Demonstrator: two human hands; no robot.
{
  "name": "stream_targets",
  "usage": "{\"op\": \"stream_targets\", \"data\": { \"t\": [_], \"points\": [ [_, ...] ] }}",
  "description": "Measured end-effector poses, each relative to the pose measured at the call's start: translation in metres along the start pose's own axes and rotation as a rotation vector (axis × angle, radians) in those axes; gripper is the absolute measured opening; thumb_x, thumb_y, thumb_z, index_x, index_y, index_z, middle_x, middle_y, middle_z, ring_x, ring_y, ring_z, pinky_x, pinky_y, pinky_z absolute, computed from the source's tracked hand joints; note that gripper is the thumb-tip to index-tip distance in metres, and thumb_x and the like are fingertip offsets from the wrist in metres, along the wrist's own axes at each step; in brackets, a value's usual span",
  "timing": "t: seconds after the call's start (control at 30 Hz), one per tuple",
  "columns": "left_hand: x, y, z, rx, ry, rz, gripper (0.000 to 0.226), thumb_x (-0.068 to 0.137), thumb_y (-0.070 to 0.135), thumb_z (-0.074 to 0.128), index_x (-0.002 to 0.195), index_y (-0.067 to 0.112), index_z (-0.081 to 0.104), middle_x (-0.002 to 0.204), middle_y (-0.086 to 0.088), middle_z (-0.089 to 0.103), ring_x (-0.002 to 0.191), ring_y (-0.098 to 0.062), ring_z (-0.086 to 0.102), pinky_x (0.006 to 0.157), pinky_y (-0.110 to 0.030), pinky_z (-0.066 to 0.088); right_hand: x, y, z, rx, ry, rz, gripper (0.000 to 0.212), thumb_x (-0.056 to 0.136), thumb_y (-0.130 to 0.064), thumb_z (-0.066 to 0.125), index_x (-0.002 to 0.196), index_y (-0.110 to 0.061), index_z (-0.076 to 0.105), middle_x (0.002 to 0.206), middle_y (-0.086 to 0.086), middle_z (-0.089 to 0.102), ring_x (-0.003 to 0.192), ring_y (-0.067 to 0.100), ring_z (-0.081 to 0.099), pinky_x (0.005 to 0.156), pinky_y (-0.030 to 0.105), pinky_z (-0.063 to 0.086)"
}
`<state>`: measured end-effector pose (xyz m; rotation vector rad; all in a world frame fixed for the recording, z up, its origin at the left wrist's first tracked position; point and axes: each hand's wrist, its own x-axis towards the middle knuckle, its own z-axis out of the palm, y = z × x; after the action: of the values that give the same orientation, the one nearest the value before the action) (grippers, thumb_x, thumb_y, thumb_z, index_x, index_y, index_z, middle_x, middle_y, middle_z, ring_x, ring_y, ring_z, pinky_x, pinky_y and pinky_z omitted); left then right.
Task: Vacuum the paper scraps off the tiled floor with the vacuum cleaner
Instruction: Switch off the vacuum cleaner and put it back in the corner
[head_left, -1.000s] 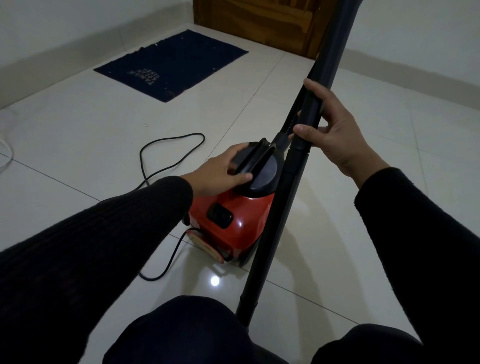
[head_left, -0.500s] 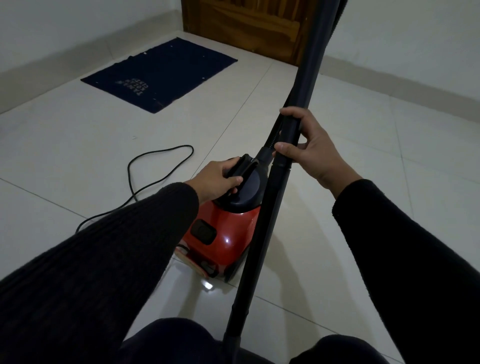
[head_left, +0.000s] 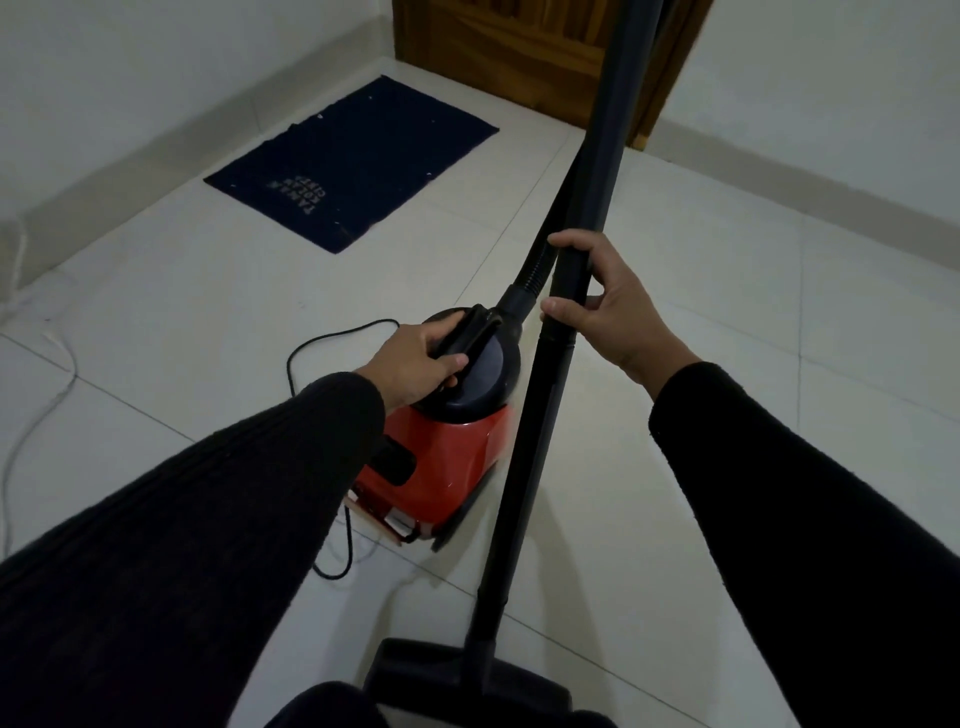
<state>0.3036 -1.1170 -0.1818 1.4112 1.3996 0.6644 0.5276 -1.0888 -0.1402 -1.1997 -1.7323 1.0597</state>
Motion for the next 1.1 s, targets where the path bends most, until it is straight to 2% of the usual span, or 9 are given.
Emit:
{"op": "stream_targets", "data": {
  "t": [0.1,0.3,0.47,0.63,0.77,0.83,0.93,1.03,1.1],
  "points": [
    [-0.006,0.043,-0.024,0.001,0.034,-0.027,0.059,0.093,0.006,0.056,0.145,0.026,0.038,0.077,0.003,0.064,0.064,-0.010,0.058,0.071,-0.020,0.048,0.026,-0.046,-0.016,-0.011,-0.017,-0.019,0.055,0.086,-0.003,0.068,0.120,-0.042,0.048,0.126,0.005,0.048,0.115,0.031,0.057,0.085,0.033,0.061],
    [-0.009,0.139,-0.079,0.005,0.089,-0.075,0.058,0.093,0.008,0.056,0.145,0.027,0.038,0.087,0.003,0.066,0.069,-0.010,0.060,0.080,-0.024,0.051,0.083,-0.141,-0.049,0.021,-0.064,-0.047,0.055,0.087,-0.004,0.067,0.117,-0.046,0.047,0.134,0.008,0.046,0.123,0.031,0.052,0.088,0.036,0.060],
    [0.016,0.210,-0.130,-0.001,0.124,-0.063,0.058,0.094,0.008,0.055,0.146,0.027,0.036,0.084,0.011,0.063,0.069,-0.007,0.060,0.069,-0.014,0.048,0.141,-0.202,-0.071,0.002,-0.082,-0.073,0.053,0.088,-0.002,0.067,0.124,-0.035,0.045,0.133,0.001,0.043,0.123,0.027,0.049,0.086,0.030,0.060],
    [0.074,0.255,-0.193,-0.030,0.124,-0.058,0.058,0.094,0.008,0.056,0.145,0.027,0.037,0.086,0.014,0.063,0.067,-0.004,0.060,0.067,-0.013,0.047,0.227,-0.245,-0.085,-0.025,-0.083,-0.072,0.053,0.088,-0.001,0.066,0.124,-0.034,0.045,0.123,-0.012,0.044,0.118,0.017,0.051,0.086,0.026,0.058],
    [0.137,0.282,-0.254,-0.016,0.117,-0.046,0.058,0.093,0.009,0.057,0.145,0.028,0.038,0.104,0.007,0.067,0.068,-0.005,0.063,0.074,-0.019,0.050,0.311,-0.272,-0.087,-0.073,-0.053,-0.051,0.054,0.089,-0.001,0.066,0.125,-0.034,0.046,0.120,-0.026,0.041,0.112,0.002,0.048,0.090,0.025,0.054],
    [0.166,0.296,-0.282,0.002,0.119,-0.041,0.059,0.093,0.009,0.057,0.145,0.028,0.038,0.110,0.003,0.067,0.068,-0.005,0.064,0.077,-0.020,0.052,0.351,-0.283,-0.088,-0.086,-0.030,-0.033,0.053,0.089,-0.001,0.066,0.129,-0.030,0.047,0.123,-0.022,0.042,0.110,-0.001,0.046,0.084,0.015,0.053],
    [0.212,0.316,-0.325,0.052,0.143,-0.033,0.059,0.092,0.009,0.059,0.144,0.030,0.040,0.103,0.004,0.066,0.067,-0.005,0.065,0.080,-0.022,0.053,0.411,-0.296,-0.088,-0.086,-0.012,-0.026,0.053,0.089,0.001,0.065,0.131,-0.025,0.046,0.131,-0.008,0.039,0.106,-0.002,0.045,0.072,0.001,0.047],
    [0.258,0.332,-0.366,0.071,0.173,-0.029,0.058,0.091,0.008,0.059,0.143,0.029,0.042,0.103,0.003,0.067,0.067,-0.007,0.065,0.085,-0.027,0.054,0.476,-0.306,-0.091,-0.087,-0.003,-0.045,0.054,0.089,0.001,0.065,0.133,-0.023,0.046,0.132,-0.007,0.039,0.106,-0.001,0.045,0.073,-0.001,0.045],
    [0.291,0.341,-0.391,0.067,0.182,-0.032,0.058,0.092,0.007,0.058,0.143,0.028,0.043,0.103,0.003,0.067,0.065,-0.006,0.064,0.082,-0.025,0.055,0.522,-0.307,-0.095,-0.078,0.007,-0.056,0.055,0.089,-0.001,0.066,0.133,-0.026,0.046,0.132,-0.008,0.039,0.107,0.001,0.046,0.074,0.001,0.046]
  ]
}}
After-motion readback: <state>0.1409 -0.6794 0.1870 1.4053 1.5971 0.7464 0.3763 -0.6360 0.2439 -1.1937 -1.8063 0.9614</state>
